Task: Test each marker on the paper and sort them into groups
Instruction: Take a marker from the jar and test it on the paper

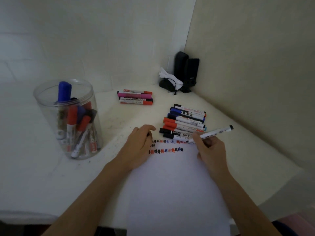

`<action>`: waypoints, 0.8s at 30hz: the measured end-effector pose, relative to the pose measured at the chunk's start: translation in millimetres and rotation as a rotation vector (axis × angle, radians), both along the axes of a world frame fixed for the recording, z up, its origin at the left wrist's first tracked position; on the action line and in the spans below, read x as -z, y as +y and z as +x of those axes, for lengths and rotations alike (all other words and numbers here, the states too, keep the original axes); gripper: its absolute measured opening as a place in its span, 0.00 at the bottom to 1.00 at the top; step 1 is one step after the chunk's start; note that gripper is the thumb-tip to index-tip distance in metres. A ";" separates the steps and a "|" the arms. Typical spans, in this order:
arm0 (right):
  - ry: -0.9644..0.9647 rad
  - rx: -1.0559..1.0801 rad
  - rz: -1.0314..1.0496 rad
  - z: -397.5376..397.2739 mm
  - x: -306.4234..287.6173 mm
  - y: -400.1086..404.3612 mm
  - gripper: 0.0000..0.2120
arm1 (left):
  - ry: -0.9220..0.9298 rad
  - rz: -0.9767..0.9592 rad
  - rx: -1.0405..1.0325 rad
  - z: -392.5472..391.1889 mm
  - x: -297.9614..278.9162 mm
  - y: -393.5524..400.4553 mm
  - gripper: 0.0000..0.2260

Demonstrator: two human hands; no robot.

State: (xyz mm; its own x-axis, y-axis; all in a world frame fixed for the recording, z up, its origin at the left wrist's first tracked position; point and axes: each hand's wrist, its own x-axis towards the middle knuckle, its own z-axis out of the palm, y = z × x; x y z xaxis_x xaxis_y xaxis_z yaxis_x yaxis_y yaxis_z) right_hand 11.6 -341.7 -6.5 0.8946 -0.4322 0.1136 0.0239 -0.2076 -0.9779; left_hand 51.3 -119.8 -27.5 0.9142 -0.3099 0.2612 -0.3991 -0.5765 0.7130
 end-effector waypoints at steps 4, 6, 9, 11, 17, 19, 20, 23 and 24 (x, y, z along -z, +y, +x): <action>0.011 -0.034 0.010 -4.1 -3.0 2.0 0.05 | 0.154 -0.206 0.016 -11.3 -13.0 2.2 0.15; 0.039 -0.040 0.019 -4.1 -5.6 2.5 0.06 | 0.197 -0.370 0.069 -29.2 -19.1 -0.8 0.16; 0.058 -0.088 0.007 -5.6 -14.2 5.6 0.08 | 0.232 -0.536 0.030 -54.4 -17.0 -4.1 0.17; 0.043 -0.149 0.058 -11.0 -20.3 14.1 0.09 | 0.242 -0.608 -0.030 -57.1 -15.6 -2.2 0.16; 0.077 -0.210 0.157 -32.2 -25.0 53.3 0.07 | 0.217 -0.630 -0.056 -58.4 -17.9 0.8 0.07; 0.087 -0.192 0.186 -35.1 -24.5 58.5 0.07 | 0.183 -0.588 -0.053 -57.2 -15.2 1.4 0.07; 0.092 -0.184 0.204 -36.5 -23.6 59.5 0.07 | 0.160 -0.554 -0.053 -55.2 -12.9 2.5 0.07; 0.087 -0.157 0.266 -40.8 -21.7 60.6 0.07 | 0.123 -0.554 -0.048 -52.7 -11.0 4.7 0.07; 0.081 -0.156 0.275 -42.1 -21.3 60.7 0.07 | 0.129 -0.572 -0.039 -52.8 -10.6 4.7 0.07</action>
